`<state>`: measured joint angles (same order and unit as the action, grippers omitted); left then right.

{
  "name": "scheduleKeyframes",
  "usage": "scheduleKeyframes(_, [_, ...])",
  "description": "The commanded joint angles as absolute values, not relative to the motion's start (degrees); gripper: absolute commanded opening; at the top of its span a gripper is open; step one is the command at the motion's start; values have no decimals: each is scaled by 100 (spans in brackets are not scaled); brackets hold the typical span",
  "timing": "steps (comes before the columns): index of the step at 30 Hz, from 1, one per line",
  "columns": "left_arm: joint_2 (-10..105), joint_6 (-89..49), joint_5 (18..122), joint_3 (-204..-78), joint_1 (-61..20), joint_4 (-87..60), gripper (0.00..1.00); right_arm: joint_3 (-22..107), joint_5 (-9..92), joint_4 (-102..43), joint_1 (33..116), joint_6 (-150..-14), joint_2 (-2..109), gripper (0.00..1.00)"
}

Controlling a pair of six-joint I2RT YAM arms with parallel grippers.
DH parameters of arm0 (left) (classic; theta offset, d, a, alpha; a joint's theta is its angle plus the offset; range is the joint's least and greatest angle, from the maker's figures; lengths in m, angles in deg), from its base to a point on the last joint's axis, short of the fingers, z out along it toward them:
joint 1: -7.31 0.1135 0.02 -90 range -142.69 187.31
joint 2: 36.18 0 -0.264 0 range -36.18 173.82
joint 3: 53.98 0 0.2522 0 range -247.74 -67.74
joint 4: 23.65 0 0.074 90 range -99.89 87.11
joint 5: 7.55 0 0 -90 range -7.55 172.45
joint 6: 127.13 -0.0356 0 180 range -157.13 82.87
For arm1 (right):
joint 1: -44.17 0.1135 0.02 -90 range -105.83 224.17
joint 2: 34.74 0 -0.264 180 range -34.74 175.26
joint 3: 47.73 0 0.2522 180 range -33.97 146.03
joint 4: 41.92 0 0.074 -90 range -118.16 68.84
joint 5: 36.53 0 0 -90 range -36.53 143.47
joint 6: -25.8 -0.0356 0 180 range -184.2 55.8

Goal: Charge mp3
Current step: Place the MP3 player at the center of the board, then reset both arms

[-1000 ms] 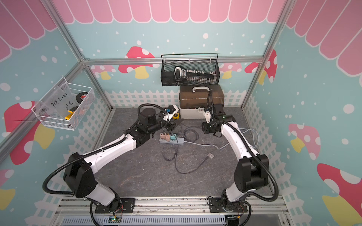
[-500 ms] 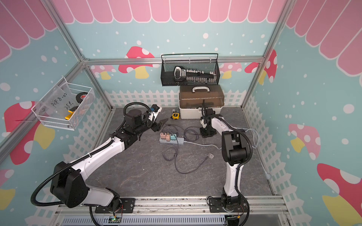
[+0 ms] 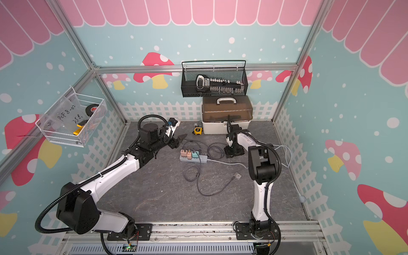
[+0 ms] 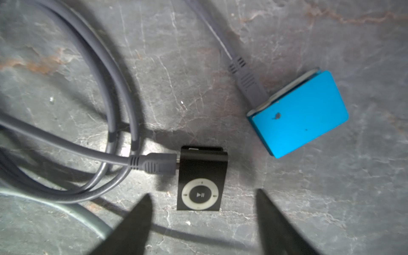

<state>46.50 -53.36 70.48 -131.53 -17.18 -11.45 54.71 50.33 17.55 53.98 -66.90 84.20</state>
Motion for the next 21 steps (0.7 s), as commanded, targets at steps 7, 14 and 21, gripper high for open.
scheduleKeyframes(7, [4311,-4367,7638,-13096,-997,-926,82,4642,5682,636,5370,-6266,6338,99])
scheduleKeyframes(14, [3804,-3350,8761,-11369,371,-1506,99,1000,6982,-3973,5005,-6494,4681,100])
scheduleKeyframes(21, [3949,-3441,8940,-9519,920,-3819,99,324,6568,-5062,4828,-6322,5191,100])
